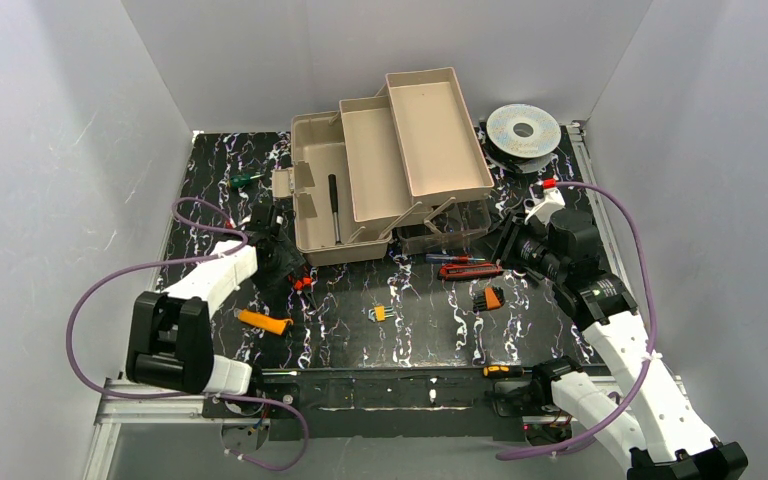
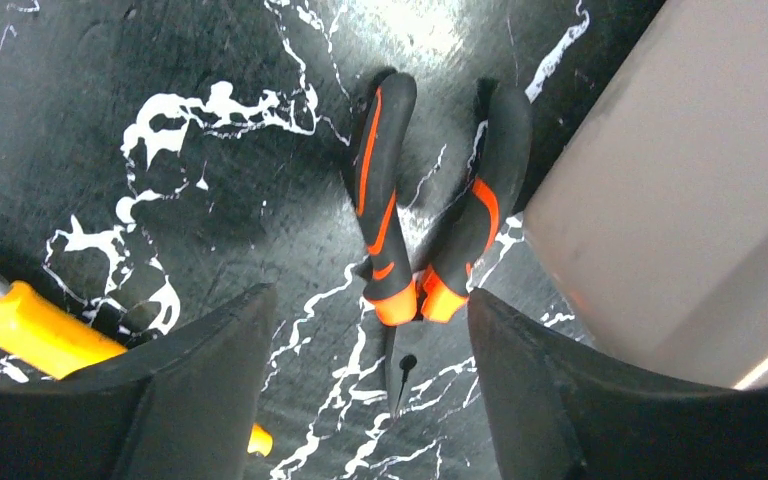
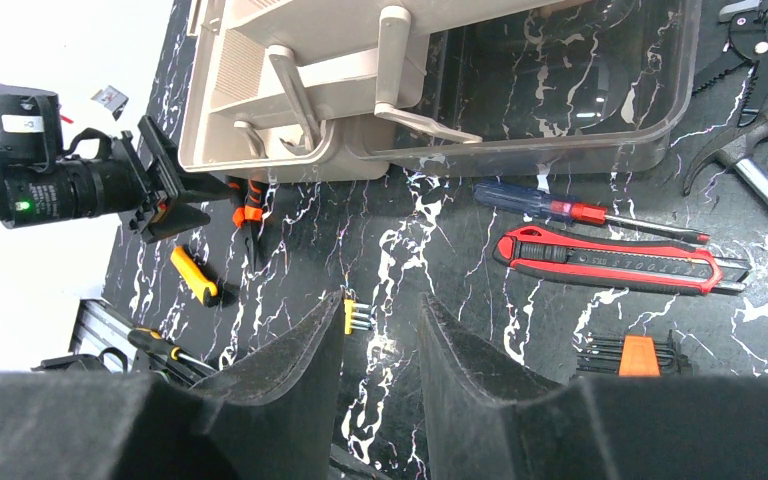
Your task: Pack the tool kit
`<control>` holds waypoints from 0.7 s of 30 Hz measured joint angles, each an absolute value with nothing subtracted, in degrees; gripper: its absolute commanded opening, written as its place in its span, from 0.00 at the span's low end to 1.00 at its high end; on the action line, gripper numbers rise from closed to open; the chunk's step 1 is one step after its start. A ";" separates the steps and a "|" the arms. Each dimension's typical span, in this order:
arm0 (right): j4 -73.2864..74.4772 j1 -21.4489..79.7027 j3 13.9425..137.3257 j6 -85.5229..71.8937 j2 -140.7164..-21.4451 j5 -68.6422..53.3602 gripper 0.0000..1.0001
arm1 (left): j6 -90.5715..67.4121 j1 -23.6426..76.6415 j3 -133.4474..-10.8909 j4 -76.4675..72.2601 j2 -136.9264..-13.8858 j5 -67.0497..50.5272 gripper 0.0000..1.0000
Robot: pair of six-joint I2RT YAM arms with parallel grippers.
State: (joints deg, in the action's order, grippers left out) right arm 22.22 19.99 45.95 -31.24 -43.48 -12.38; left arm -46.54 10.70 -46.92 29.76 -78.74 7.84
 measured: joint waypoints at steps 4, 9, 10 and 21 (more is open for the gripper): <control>22.24 19.99 45.95 -31.22 -43.51 -12.36 0.41 | -46.68 10.70 -46.81 28.25 -82.00 9.43 0.57; 22.50 19.99 45.95 -31.20 -43.51 -12.34 0.41 | -47.51 10.35 -46.81 27.62 -84.84 10.94 0.57; 22.55 19.99 45.95 -31.20 -43.51 -12.34 0.41 | -47.66 10.09 -46.81 27.33 -85.27 10.94 0.57; 22.61 19.99 45.95 -31.11 -43.51 -12.12 0.41 | -49.67 5.41 -48.75 25.89 -88.33 7.86 0.14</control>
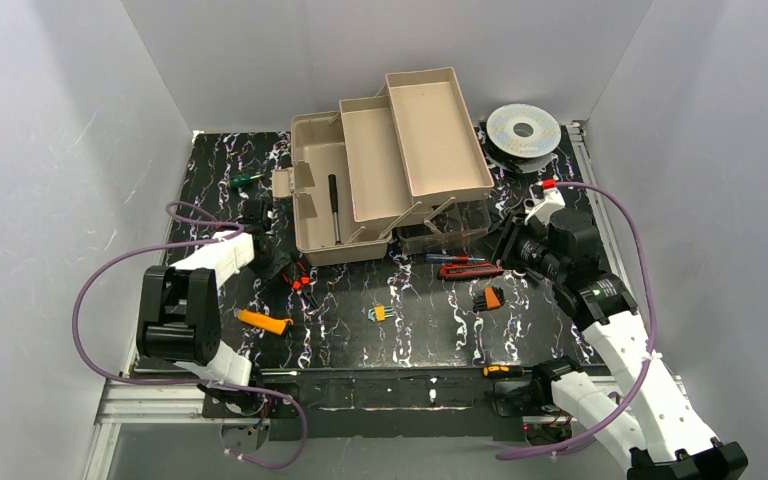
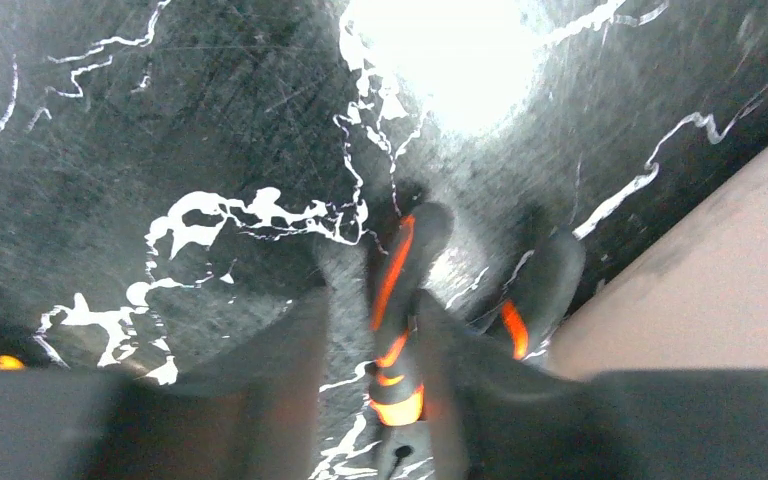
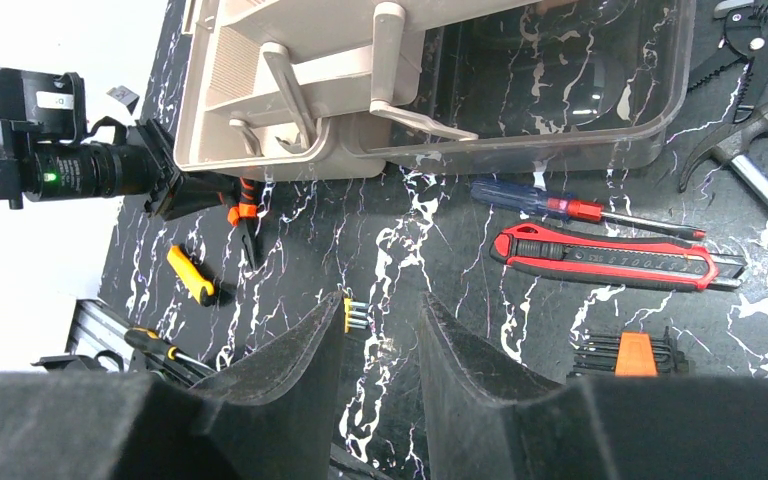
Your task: Pack the tool kit
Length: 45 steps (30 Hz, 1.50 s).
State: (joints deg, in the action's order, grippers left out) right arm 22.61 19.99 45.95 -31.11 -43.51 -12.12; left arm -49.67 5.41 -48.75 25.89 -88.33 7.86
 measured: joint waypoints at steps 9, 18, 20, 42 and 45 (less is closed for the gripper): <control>22.63 19.99 45.95 -31.07 -43.55 -12.12 0.41 | -53.60 1.45 -44.03 24.34 -83.20 7.35 0.00; 22.63 19.99 45.95 -31.07 -43.55 -12.12 0.41 | -51.05 1.04 -46.41 33.58 -68.38 11.25 0.00; 22.63 20.01 45.95 -31.09 -43.55 -12.12 0.41 | -49.95 1.21 -48.18 34.79 -65.10 11.33 0.00; 24.23 19.99 46.09 -31.05 -41.52 -10.63 0.41 | -37.69 12.38 -74.50 27.70 -73.17 1.56 0.00; 25.06 19.99 46.41 -30.98 -41.21 -10.59 0.41 | -35.92 13.23 -76.69 26.57 -77.36 4.58 0.00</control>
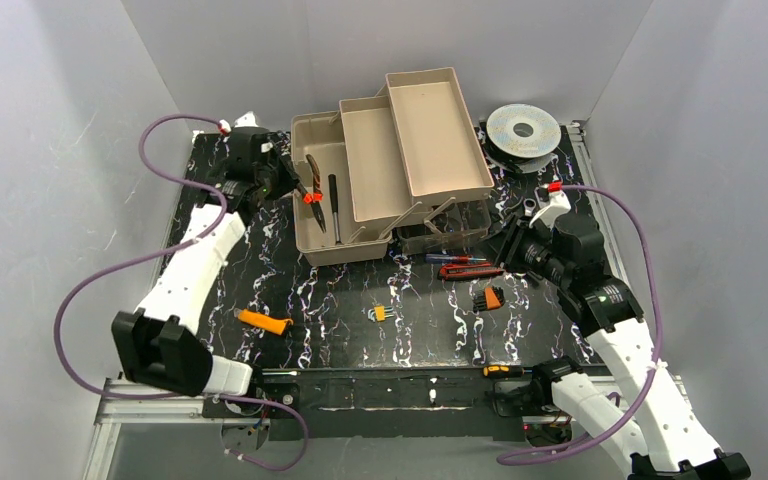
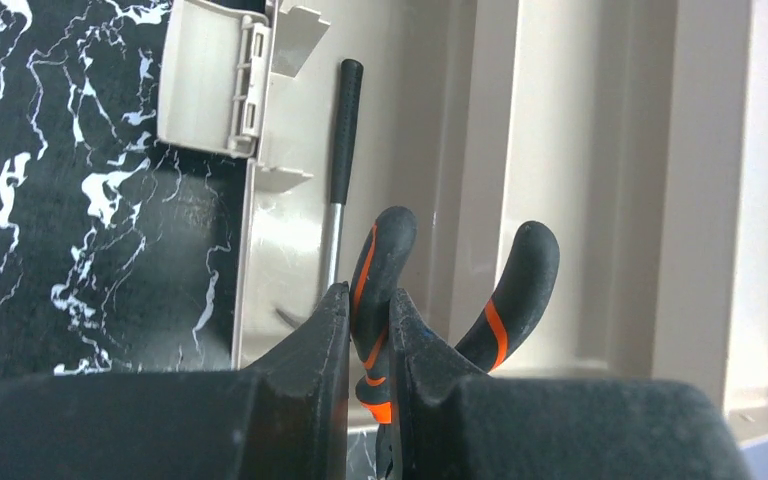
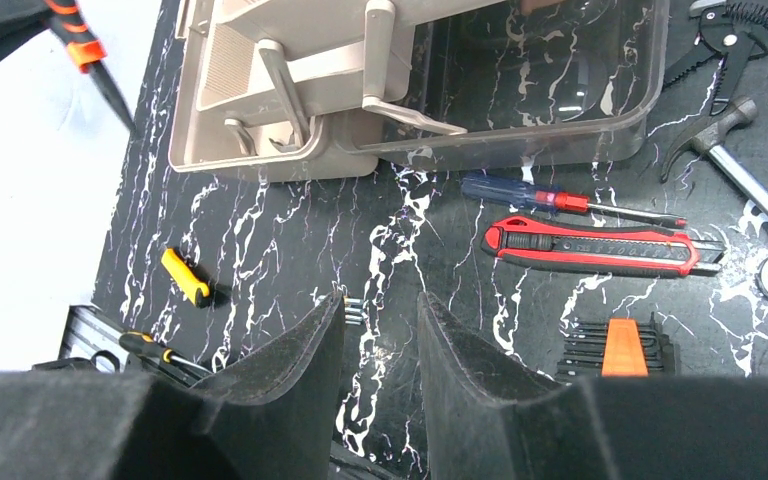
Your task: Pack the tool kit
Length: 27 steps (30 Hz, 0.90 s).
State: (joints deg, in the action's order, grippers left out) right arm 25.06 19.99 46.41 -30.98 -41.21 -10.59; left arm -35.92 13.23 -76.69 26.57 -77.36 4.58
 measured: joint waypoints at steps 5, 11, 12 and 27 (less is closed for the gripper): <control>26.55 20.01 46.59 -30.83 -41.25 -11.33 0.45 | -33.80 14.96 -78.67 24.62 -85.38 6.13 0.00; 28.82 20.08 46.46 -31.03 -42.11 -12.91 0.64 | -31.92 16.51 -79.81 23.33 -95.26 7.33 0.02; 29.15 20.21 46.30 -31.00 -42.39 -13.02 0.67 | -31.90 16.64 -79.99 23.05 -96.62 7.75 0.06; 32.08 35.83 46.02 -31.27 -53.36 -4.38 0.83 | -30.96 16.69 -80.18 21.69 -95.83 7.42 0.77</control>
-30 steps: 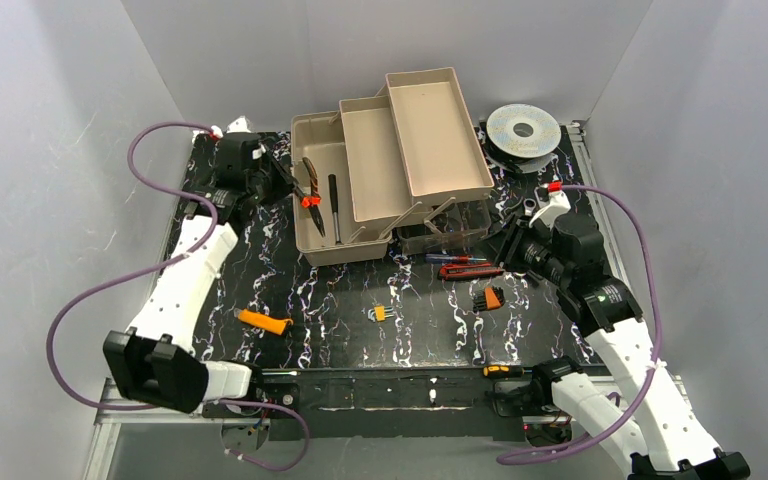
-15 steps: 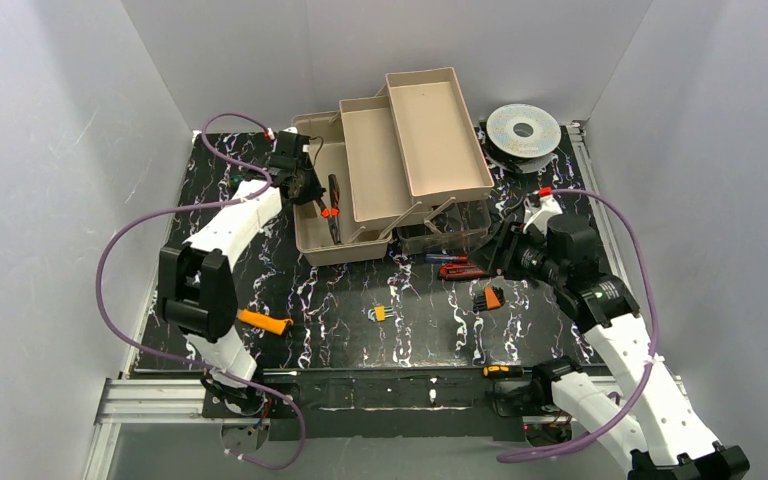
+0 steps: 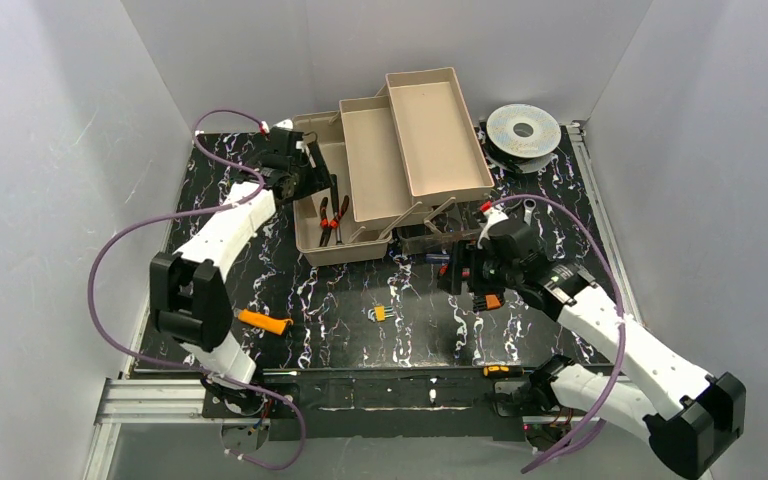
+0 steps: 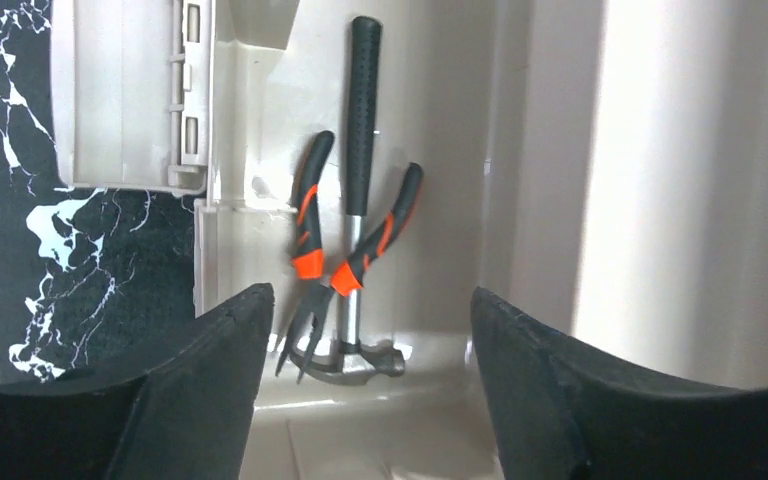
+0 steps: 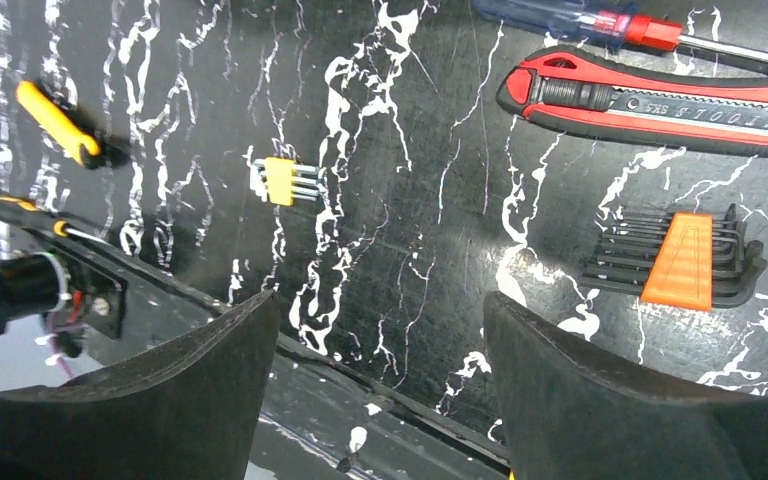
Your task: Pack the tool kit
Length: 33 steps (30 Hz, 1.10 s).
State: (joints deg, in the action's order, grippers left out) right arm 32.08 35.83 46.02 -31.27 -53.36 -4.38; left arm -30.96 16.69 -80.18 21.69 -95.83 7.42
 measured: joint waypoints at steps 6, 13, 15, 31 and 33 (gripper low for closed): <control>32.75 45.76 46.94 -32.03 -57.63 6.57 0.85 | -31.75 16.86 -74.70 21.56 -82.63 3.64 0.98; 33.56 53.43 50.72 -34.30 -64.77 15.68 0.88 | -29.36 17.65 -70.06 28.23 -65.45 1.72 0.98; 33.78 55.24 51.88 -34.89 -66.78 17.39 0.88 | -27.40 17.65 -70.06 31.73 -62.50 1.69 0.98; 39.09 65.30 72.82 -39.94 -95.59 23.14 0.90 | -14.50 17.65 -53.34 39.07 -44.93 5.13 0.98; 39.00 65.45 74.11 -40.60 -98.17 21.63 0.90 | -13.89 17.65 -50.78 37.65 -40.71 5.06 0.98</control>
State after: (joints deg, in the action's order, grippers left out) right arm 39.00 65.45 74.11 -40.60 -98.17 21.63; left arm -13.89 17.65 -50.78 37.65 -40.71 5.06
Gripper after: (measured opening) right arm 0.897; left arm 0.981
